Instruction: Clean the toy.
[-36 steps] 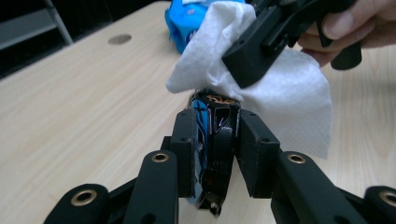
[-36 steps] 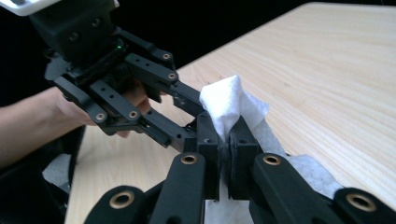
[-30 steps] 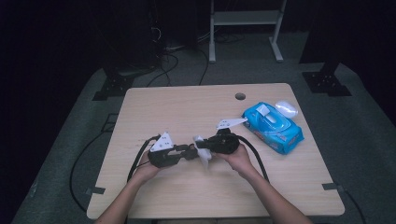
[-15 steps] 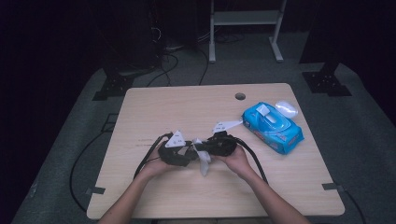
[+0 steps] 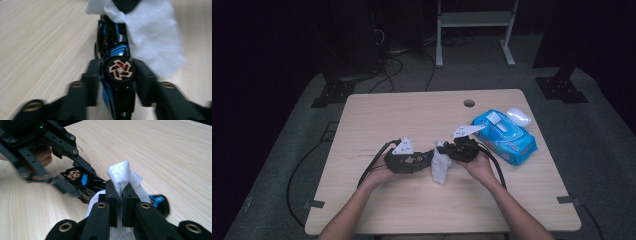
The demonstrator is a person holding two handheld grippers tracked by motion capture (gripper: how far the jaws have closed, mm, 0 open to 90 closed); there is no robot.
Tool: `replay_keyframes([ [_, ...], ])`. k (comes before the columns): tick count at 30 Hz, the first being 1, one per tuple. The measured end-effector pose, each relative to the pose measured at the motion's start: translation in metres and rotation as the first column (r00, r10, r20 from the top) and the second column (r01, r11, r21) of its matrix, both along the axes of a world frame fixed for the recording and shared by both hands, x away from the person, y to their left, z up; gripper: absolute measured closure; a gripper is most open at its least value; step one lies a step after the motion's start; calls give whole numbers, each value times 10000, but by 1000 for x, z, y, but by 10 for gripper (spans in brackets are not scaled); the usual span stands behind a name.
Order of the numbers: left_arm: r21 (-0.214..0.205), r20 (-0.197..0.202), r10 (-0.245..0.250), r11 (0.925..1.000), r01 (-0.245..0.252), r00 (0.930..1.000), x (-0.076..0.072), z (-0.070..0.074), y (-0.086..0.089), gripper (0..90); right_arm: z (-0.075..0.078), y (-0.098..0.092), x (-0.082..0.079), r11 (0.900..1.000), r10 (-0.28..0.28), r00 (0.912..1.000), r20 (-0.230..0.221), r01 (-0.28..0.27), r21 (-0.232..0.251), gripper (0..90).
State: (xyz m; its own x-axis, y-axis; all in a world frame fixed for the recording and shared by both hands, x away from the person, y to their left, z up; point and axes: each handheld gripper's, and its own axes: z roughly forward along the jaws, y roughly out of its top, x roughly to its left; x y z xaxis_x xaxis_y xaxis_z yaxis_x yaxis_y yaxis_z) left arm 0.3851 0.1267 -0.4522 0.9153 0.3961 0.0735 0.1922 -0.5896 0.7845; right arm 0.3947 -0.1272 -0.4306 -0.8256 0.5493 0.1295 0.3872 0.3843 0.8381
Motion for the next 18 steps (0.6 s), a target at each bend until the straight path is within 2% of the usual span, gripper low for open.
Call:
replay_keyframes([
  [2,-238,-47,51,9997,-52,10000,2,0,-2,478,0,1,0,10000,47,10000,-50,-47,28,853],
  [4,-306,-139,49,9995,-53,9999,5,1,-5,485,0,4,-1,9996,268,9996,-122,-267,81,853],
  [5,-171,-118,-9,9999,7,9999,7,0,-6,504,0,6,-1,9993,363,9992,-178,-361,124,852],
  [7,-17,-120,-64,10000,63,9999,8,0,-8,605,-1,7,0,9989,440,9988,-191,-437,161,852],
  [9,127,13,29,9999,-30,10000,8,1,-7,631,0,2,2,9994,312,9994,-168,-310,120,852],
  [10,43,14,35,10000,-35,10000,8,1,-7,634,0,-1,3,9996,266,9995,-157,-265,55,852],
  [15,134,29,-50,9999,50,10000,7,3,-2,644,2,-19,8,9995,-302,9991,-301,301,-52,852],
  [18,130,70,-131,9998,130,9999,4,2,-2,645,3,-14,6,10000,-76,9993,-358,75,-49,852],
])
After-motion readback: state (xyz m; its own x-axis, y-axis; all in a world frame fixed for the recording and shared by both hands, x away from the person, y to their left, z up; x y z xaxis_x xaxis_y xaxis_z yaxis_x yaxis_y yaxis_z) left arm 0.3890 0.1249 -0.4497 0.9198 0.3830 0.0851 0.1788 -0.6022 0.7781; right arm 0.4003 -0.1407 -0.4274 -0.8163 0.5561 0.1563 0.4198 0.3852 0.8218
